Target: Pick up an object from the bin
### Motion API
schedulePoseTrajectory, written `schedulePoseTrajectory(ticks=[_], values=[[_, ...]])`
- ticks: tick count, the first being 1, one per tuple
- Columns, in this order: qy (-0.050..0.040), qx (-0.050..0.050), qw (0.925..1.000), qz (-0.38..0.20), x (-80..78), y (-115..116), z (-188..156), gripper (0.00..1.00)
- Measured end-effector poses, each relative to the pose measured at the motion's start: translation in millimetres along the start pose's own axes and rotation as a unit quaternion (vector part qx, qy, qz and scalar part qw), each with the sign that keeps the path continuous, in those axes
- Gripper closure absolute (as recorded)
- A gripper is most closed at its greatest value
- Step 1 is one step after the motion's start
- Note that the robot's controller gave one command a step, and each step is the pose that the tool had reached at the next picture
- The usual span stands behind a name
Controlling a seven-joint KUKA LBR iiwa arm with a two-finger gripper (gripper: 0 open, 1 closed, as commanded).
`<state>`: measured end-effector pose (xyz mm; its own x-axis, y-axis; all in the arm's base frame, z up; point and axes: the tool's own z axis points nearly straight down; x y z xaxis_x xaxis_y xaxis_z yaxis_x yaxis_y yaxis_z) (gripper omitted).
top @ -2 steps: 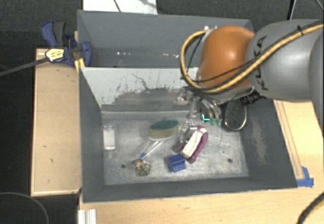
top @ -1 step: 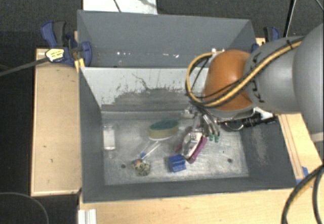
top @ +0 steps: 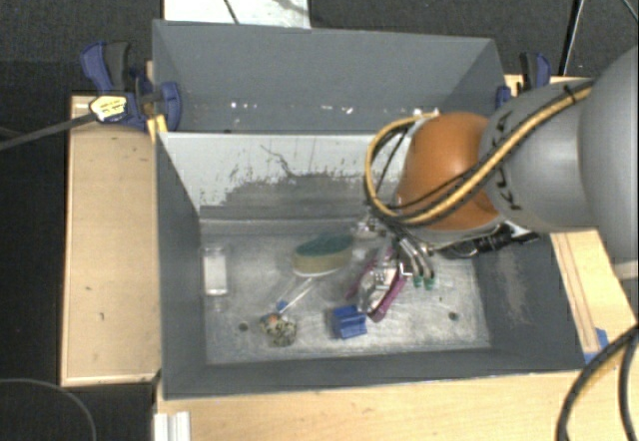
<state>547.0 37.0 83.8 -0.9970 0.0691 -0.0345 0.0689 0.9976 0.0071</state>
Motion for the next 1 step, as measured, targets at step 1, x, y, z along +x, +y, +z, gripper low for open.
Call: schedulePoseTrajectory(ticks=[1], values=[[0.0173,0.0,0.9998,0.0,6.9,1.4,-0.3,1.0]])
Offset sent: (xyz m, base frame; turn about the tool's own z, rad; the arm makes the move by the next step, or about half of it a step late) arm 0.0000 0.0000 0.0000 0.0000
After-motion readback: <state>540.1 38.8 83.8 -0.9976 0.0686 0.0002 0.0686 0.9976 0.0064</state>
